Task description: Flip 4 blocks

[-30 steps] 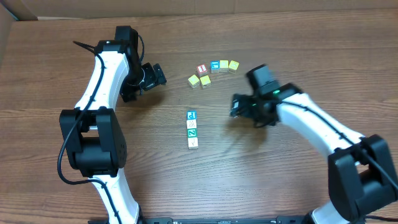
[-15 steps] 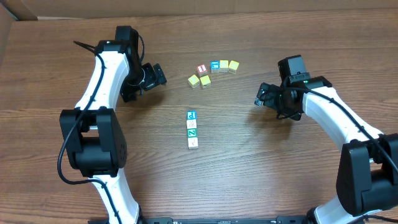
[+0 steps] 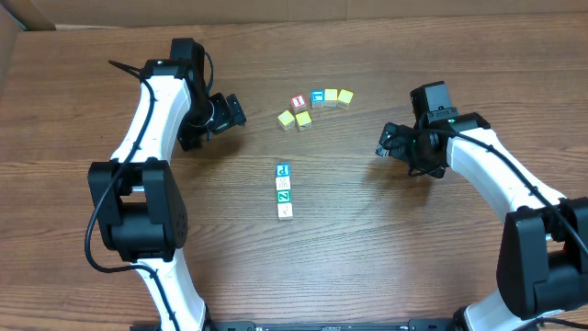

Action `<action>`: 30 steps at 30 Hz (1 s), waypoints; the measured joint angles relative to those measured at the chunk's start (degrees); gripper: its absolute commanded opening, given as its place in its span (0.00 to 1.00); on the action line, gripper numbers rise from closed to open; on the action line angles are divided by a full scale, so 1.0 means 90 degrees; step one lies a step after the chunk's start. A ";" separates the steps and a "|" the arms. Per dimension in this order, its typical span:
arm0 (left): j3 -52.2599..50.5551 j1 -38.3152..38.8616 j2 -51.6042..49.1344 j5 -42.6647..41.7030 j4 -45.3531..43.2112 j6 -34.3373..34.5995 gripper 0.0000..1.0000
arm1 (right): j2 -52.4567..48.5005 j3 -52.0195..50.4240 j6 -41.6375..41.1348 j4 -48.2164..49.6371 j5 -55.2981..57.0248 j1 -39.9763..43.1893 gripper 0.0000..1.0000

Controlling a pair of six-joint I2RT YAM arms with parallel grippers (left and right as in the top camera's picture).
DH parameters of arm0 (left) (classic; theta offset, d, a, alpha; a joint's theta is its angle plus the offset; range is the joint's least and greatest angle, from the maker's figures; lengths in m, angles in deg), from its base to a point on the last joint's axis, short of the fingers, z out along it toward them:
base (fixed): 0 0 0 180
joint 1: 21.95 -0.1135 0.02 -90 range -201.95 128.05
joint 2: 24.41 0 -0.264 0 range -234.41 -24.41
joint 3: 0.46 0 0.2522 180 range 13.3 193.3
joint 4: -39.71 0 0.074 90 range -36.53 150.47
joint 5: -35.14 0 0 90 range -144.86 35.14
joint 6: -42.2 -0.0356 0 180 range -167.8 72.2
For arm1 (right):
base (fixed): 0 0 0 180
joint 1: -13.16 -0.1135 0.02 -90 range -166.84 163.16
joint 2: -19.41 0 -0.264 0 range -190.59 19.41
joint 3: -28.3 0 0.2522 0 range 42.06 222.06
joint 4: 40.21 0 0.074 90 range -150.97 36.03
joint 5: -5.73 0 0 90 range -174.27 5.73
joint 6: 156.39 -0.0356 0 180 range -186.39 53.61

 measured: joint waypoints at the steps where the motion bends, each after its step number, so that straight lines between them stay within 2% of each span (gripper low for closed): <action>1: 0.0000 0.0000 0.0000 0.0000 0.0000 0.0000 1.00 | 0.0022 0.0000 0.0000 -0.0010 0.0000 -0.0002 1.00; 6: 0.0000 0.0000 0.0000 0.0000 0.0002 0.0000 1.00 | 0.0799 0.0000 0.0000 -0.0017 0.0015 -0.0007 1.00; 15: 0.0000 0.0000 0.0000 0.0000 0.0000 0.0000 1.00 | 0.4301 0.0007 0.0000 0.0058 0.0172 -0.0007 1.00; 22: 0.0000 0.0000 0.0000 0.0002 0.0000 0.0000 1.00 | 0.6290 -0.0046 0.0002 0.0107 0.0891 -0.0007 1.00; 30: 0.0000 0.0000 0.0000 0.0002 0.0002 0.0000 1.00 | 0.8665 -0.0925 0.0002 0.0138 0.1644 0.0027 1.00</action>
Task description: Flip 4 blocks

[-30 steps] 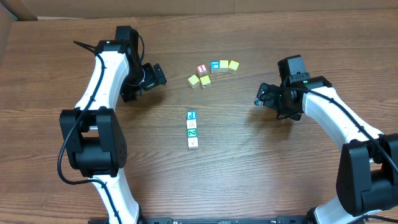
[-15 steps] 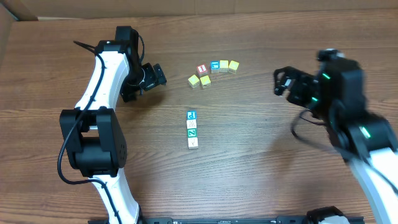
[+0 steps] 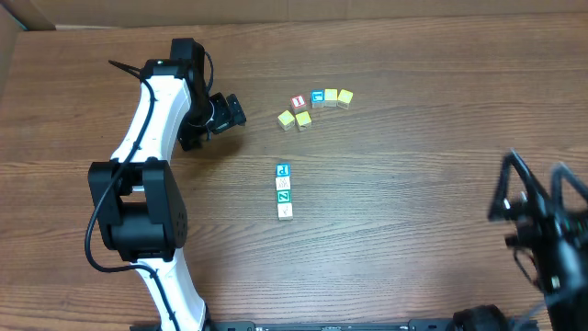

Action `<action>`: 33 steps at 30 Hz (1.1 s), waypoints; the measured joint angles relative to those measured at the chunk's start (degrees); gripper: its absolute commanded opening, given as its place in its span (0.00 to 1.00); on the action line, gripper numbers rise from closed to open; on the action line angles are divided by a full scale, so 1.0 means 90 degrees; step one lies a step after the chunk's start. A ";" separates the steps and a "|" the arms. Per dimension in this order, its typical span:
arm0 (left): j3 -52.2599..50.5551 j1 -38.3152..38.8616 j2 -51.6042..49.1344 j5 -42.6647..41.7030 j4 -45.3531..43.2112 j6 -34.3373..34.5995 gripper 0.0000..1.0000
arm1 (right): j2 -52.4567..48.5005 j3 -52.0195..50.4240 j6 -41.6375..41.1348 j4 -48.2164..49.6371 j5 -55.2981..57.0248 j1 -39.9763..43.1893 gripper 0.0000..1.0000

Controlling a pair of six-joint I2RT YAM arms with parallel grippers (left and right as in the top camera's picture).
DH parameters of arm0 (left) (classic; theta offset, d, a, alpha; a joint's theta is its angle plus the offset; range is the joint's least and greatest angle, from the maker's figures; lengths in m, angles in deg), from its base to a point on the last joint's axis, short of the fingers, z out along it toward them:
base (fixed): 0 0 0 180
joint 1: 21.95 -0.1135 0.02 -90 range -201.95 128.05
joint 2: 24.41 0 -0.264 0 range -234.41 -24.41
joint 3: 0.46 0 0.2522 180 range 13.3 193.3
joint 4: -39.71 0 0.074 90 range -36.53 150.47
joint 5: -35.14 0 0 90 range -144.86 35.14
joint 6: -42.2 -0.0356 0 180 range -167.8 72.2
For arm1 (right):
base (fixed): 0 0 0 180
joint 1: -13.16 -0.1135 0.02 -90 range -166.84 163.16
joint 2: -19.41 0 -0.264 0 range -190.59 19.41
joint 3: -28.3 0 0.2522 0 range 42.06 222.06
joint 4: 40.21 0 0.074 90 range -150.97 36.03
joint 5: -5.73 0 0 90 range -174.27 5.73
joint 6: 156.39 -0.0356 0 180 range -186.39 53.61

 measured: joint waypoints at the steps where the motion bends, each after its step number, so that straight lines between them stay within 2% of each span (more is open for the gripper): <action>1: 0.0000 0.0000 0.0000 0.0000 -0.0005 -0.0002 1.00 | 0.0238 -0.0160 0.0000 -0.0005 0.0046 0.0039 1.00; 5: 0.0000 0.0000 0.0000 0.0000 -0.0002 0.0000 1.00 | 0.1141 -0.1066 0.0002 0.0274 0.0136 0.0335 1.00; 8: 0.0000 0.0000 0.0000 0.0000 0.0000 0.0000 1.00 | 0.1617 -0.1834 0.0075 0.1005 0.0126 0.0525 1.00; 17: 0.0000 0.0000 0.0000 0.0000 -0.0002 0.0000 1.00 | 0.2288 -0.4367 0.0804 0.5348 -0.0546 0.0743 1.00; 20: 0.0000 0.0000 0.0000 0.0000 -0.0002 0.0000 1.00 | 0.2314 -0.4925 0.1015 0.6217 -0.0738 0.0765 1.00; 23: 0.0000 0.0000 0.0000 0.0000 -0.0002 -0.0002 1.00 | 0.2380 -0.5387 0.1144 0.6589 -0.0828 0.0772 1.00; 29: 0.0000 0.0000 0.0000 0.0000 -0.0002 0.0000 1.00 | 0.2419 -0.5901 0.1219 0.6603 -0.0920 0.0867 1.00; 33: 0.0000 0.0000 0.0000 0.0000 -0.0002 -0.0002 1.00 | 0.2426 -0.6086 0.1333 0.6176 -0.0971 0.0894 1.00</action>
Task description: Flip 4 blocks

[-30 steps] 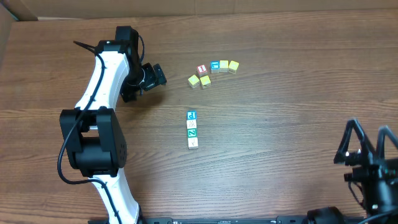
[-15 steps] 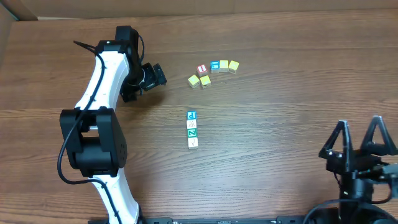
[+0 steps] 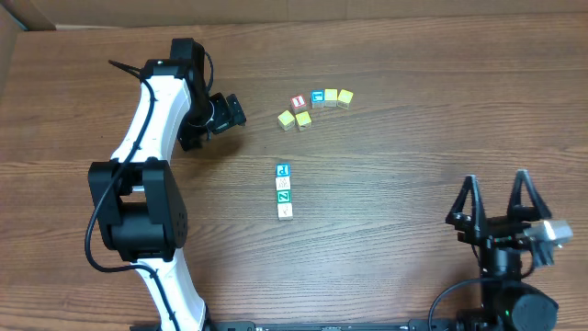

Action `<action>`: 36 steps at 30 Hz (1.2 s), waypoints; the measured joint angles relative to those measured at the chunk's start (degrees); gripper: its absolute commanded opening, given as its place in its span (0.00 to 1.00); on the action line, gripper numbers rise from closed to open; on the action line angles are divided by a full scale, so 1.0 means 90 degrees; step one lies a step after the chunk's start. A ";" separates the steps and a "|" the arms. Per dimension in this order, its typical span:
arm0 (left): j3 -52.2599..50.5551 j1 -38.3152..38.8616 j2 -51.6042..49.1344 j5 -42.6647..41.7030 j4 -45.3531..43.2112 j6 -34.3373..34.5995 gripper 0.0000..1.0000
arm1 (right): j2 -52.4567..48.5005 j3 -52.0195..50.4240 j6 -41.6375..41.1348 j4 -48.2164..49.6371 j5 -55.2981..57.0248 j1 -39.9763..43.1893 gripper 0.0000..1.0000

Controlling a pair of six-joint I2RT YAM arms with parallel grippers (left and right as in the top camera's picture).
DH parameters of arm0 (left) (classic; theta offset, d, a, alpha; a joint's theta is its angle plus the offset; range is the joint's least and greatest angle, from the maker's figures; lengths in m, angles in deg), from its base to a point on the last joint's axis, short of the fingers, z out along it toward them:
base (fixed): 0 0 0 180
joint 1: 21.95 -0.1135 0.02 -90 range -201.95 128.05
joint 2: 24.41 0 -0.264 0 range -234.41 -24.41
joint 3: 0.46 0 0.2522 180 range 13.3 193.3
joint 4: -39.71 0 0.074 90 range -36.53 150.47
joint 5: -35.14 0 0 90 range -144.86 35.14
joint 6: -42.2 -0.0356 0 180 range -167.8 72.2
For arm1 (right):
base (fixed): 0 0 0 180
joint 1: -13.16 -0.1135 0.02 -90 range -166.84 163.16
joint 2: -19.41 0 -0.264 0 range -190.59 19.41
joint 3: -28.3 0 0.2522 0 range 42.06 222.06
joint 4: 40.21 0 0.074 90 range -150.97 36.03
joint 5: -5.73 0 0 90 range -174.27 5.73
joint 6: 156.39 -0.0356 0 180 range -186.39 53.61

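Four blocks lie in a short column at the table's middle: a blue P block (image 3: 283, 170), a white block (image 3: 283, 182), a green Z block (image 3: 284, 196) and a pale block (image 3: 285, 211). Farther back is a loose cluster with two yellow-green blocks (image 3: 295, 119), a red block (image 3: 299, 102), a blue block (image 3: 318, 97) and two yellow blocks (image 3: 338, 96). My left gripper (image 3: 231, 109) hangs left of that cluster, holding nothing that I can see; its jaws are too dark to read. My right gripper (image 3: 496, 195) stands open and empty at the front right, far from every block.
The wooden table (image 3: 386, 239) runs to a cardboard wall along the back edge. The left arm (image 3: 152, 110) stretches from the front left up to the back left. The right arm's base (image 3: 510, 303) sits at the front right edge.
The right arm was a blurred shape at the right edge. It is now folded back at the front right with its fingers spread. The blocks and the left arm have not moved.
At first my right gripper hung over the table right of the block cluster, empty. Then the arm was blurred at the right edge, and now it is folded at the front right. Both groups of blocks and the left arm stayed the same throughout.
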 measured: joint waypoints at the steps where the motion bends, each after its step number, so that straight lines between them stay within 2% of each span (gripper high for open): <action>1: 0.0000 0.0000 0.0000 0.0000 0.0000 0.0000 1.00 | 0.0000 -0.0066 0.0017 -0.0070 -0.0019 0.0000 1.00; 7: 0.0000 0.0000 0.0000 0.0000 0.0000 0.0002 1.00 | 0.0005 -0.0257 0.0391 -0.0777 -0.0238 0.0002 1.00; 14: 0.0000 0.0000 0.0000 0.0000 0.0000 0.0000 1.00 | 0.0012 -0.0257 0.1540 -0.2137 -0.0646 0.0000 1.00; 19: 0.0000 0.0000 0.0000 0.0000 0.0000 0.0000 1.00 | 0.0012 -0.0257 0.1834 -0.2171 -0.0719 0.0000 1.00; 36: 0.0000 0.0000 0.0000 0.0000 0.0000 0.0002 1.00 | 0.0012 -0.0257 0.1948 -0.2176 -0.0731 0.0002 1.00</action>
